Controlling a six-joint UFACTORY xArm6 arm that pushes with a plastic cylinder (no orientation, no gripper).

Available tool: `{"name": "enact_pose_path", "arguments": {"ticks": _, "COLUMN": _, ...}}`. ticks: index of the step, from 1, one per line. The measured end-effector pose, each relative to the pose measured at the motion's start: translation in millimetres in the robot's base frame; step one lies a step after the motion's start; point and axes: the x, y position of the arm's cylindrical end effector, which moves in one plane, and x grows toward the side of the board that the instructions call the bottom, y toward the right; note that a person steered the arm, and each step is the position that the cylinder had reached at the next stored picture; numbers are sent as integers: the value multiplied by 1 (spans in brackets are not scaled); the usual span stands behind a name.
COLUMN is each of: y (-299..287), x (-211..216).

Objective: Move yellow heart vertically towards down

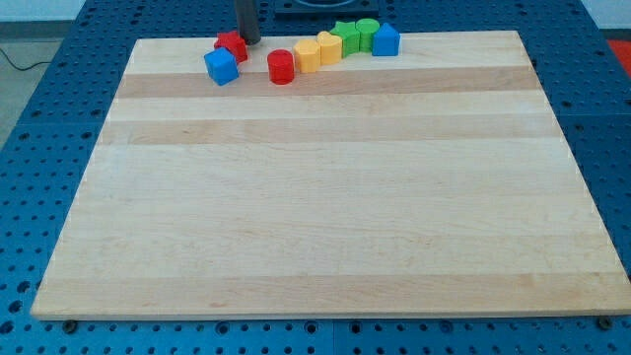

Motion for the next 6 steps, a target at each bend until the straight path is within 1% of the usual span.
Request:
{"name": "enact_pose_path", "arguments": {"ticks": 2, "y": 76, "x": 1}}
{"name": "enact_pose_path", "arguments": {"ticks": 3, "y": 113, "x": 15}}
{"name": "enact_pose_path", "arguments": {"ticks": 4, "y": 118, "x": 43}}
{"name": "enact_pose_path", "arguments": {"ticks": 5, "y": 67, "x": 16}}
{"name": "enact_pose_path", "arguments": {"ticks": 6, "y": 47, "x": 0}}
